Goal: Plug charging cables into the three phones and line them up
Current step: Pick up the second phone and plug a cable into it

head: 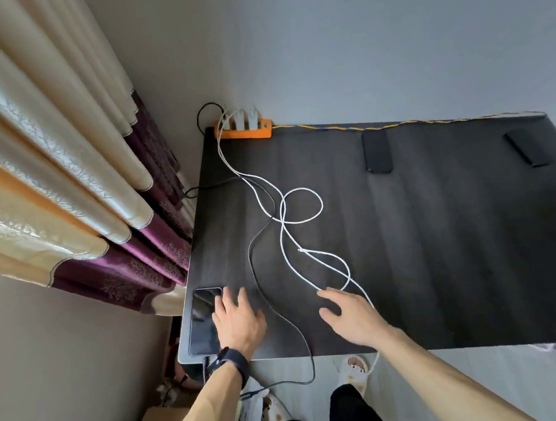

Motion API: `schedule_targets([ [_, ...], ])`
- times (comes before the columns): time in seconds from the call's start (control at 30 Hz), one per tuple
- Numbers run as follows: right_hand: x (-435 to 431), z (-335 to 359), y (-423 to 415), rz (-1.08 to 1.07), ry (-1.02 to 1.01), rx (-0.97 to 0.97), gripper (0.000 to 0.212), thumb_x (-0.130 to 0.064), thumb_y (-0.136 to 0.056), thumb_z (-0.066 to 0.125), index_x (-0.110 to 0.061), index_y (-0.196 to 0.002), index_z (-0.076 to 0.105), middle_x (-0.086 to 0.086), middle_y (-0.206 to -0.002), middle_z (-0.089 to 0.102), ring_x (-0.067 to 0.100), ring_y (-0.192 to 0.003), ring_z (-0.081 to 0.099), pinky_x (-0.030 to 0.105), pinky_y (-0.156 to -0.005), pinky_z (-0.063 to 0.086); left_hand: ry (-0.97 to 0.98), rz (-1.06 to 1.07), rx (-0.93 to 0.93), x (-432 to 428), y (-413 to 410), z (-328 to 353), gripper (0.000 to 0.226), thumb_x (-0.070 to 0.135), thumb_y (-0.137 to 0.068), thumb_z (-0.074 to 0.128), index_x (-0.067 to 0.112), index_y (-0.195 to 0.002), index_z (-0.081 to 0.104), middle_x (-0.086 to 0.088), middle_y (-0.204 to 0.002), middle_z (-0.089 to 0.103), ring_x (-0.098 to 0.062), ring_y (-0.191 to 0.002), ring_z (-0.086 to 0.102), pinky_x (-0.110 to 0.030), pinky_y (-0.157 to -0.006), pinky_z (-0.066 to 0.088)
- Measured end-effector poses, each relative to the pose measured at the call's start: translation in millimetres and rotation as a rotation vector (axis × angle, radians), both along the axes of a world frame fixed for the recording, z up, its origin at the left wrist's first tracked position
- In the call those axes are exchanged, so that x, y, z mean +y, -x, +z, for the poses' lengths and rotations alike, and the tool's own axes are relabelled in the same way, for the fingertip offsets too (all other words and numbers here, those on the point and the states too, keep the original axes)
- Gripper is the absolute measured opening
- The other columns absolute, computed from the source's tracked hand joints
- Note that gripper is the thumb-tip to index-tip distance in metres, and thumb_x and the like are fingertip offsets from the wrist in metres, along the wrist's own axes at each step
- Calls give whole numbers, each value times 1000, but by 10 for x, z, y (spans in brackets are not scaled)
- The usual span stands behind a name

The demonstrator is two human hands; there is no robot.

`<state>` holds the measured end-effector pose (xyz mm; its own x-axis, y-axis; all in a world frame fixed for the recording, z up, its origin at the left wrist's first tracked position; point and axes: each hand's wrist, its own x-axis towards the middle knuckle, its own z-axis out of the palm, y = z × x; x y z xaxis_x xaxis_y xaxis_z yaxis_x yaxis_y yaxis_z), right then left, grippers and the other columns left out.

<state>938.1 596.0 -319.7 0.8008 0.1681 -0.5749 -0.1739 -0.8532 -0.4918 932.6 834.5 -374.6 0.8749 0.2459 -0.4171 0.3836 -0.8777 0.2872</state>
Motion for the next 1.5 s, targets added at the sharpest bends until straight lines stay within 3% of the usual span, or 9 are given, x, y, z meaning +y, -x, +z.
schedule_targets([
  [0.13,-546,262,-185,-159,-39,-162,42,-38,-97,56,-32,-138,58,-9,-149,52,15,-139,46,30,-116,34,118,-190,-60,-745,-506,285,65,34,-89,51,18,-149,33,-18,-157,28,-40,-144,21,-45,-119,19],
  [0.33,-1626,310,-634,-355,-43,-247,42,-39,-100,52,-29,-141,54,-9,-148,52,14,-138,46,32,-115,35,222,-331,-59,-1991,-1384,597,65,37,-90,52,17,-149,33,-13,-157,27,-30,-146,22,-39,-119,19],
  [0.5,-2502,-36,-1156,-337,98,-99,57,-50,-102,40,-31,-155,31,0,-165,26,27,-151,24,42,-121,27,220,-293,42,-2769,-2103,511,68,43,-89,54,19,-150,32,-13,-158,24,-35,-144,24,-41,-118,22],
  [0.7,-3318,-655,-1571,-119,357,124,77,-60,-98,39,-45,-155,-10,-1,-166,-24,38,-152,-19,73,-113,16,203,-170,72,-3504,-3034,188,81,56,-84,56,26,-152,25,-15,-159,19,-38,-144,22,-47,-117,25],
  [0.9,-3372,-872,-1521,-43,395,62,76,-60,-99,36,-43,-155,-12,3,-165,-26,44,-150,-22,77,-107,24,280,86,-4,-3982,-3748,-29,96,61,-82,60,16,-154,16,-17,-155,26,-38,-142,24,-49,-113,26],
  [1.17,-3425,-948,-1511,-47,380,88,78,-57,-99,41,-41,-156,-11,4,-165,-27,46,-148,-24,80,-107,21,98,219,-9,-4274,-3868,-277,96,40,-75,79,11,-147,23,-23,-141,35,-42,-128,36,-49,-101,38],
  [1.33,-3482,-882,-1554,-36,399,118,82,-58,-98,44,-41,-156,-10,6,-166,-25,46,-150,-19,76,-108,24,421,327,41,-3938,-3701,-222,43,31,-80,73,8,-114,63,-13,-117,67,-34,-108,63,-37,-88,52],
  [1.4,-3474,-805,-1620,-28,409,153,83,-55,-98,46,-40,-156,-11,6,-166,-25,46,-151,-17,76,-109,24,521,381,84,-3748,-3526,-135,37,27,-81,73,10,-113,67,-10,-108,70,-31,-98,66,-38,-83,56],
  [1.5,-3373,-645,-1696,-90,414,248,80,-50,-98,46,-36,-158,-5,7,-167,-18,47,-152,-6,75,-110,20,724,452,201,-3407,-3142,60,19,17,-84,72,9,-100,65,-9,-84,62,-16,-53,58,-20,-45,41],
])
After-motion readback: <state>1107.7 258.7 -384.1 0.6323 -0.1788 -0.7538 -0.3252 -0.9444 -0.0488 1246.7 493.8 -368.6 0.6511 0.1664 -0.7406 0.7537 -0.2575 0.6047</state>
